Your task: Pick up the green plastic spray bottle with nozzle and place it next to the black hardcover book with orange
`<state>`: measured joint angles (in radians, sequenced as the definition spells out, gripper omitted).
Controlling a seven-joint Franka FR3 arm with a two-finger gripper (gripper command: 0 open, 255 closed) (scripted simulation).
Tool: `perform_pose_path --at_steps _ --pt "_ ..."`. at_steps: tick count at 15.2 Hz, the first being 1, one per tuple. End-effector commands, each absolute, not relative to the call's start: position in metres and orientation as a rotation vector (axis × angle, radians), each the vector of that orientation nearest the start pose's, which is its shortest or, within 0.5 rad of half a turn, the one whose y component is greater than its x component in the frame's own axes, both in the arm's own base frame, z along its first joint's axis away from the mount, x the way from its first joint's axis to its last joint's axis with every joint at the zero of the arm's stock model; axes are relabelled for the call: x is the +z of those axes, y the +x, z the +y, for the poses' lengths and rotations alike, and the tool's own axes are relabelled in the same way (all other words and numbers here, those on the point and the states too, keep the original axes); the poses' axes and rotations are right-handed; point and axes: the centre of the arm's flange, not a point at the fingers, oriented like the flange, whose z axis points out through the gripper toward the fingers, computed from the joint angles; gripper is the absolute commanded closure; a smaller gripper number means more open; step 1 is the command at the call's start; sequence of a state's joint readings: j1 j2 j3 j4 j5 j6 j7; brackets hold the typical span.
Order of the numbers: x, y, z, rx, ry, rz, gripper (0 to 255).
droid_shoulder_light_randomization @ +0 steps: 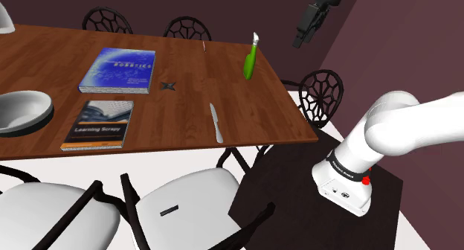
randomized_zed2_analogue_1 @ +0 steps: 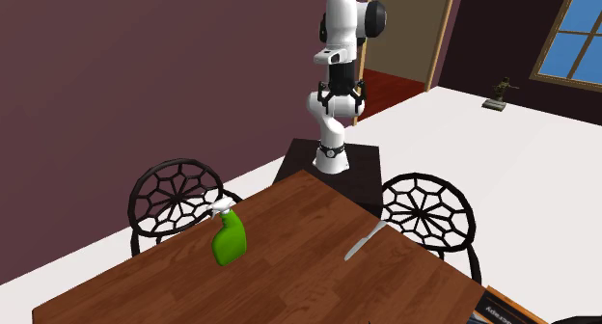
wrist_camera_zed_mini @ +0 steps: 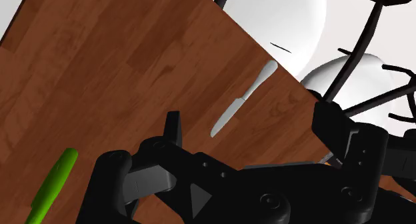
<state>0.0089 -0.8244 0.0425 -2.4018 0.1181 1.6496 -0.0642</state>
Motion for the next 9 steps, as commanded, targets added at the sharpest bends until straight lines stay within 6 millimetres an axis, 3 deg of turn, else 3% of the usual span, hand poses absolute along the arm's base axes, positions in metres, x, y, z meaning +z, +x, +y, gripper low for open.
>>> perform_pose_path --at_steps 1,9 --pt "0.588 0.303 0.031 -0.111 -3.050 -0.150 0" --pt "0.562 0.399 -0.008 -0.079 -3.068 0.112 0"
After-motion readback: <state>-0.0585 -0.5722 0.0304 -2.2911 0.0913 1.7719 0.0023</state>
